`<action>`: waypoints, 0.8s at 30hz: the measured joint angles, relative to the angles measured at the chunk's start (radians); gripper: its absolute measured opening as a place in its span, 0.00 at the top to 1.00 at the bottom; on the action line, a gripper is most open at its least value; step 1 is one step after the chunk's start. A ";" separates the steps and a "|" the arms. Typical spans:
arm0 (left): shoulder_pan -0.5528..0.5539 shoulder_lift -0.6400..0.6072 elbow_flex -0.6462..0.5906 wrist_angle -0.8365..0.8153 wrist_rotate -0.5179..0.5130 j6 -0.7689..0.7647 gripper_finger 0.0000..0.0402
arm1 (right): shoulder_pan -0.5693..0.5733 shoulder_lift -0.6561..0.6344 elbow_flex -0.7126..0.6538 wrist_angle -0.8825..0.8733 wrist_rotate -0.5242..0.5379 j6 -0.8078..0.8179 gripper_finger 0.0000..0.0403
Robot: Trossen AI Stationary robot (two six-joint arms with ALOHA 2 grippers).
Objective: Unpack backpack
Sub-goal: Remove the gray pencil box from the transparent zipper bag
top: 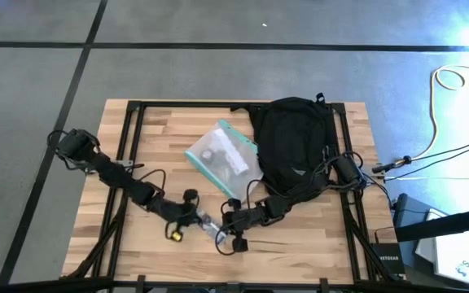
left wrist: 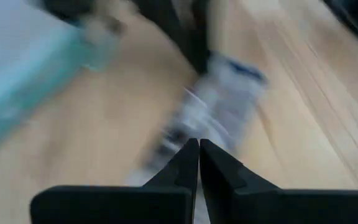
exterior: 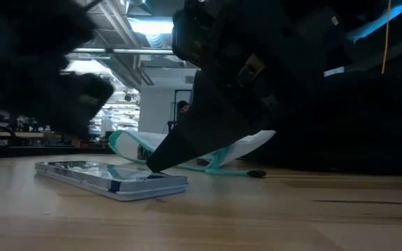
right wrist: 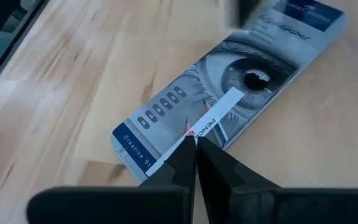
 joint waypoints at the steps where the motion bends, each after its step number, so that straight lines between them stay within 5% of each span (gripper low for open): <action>1: -0.013 0.000 0.000 -0.027 0.013 -0.001 1.00 | -0.001 0.000 0.000 0.000 0.000 0.001 1.00; 9: -0.081 -0.001 0.000 -0.086 0.040 -0.011 1.00 | -0.001 -0.001 0.000 0.000 0.006 0.001 1.00; 15: -0.052 -0.001 0.000 -0.112 -0.122 0.013 1.00 | -0.001 -0.002 0.000 0.000 0.006 0.002 1.00; 24: 0.004 -0.006 0.005 -0.183 -0.084 -0.012 1.00 | -0.001 -0.003 0.000 -0.001 0.006 0.002 1.00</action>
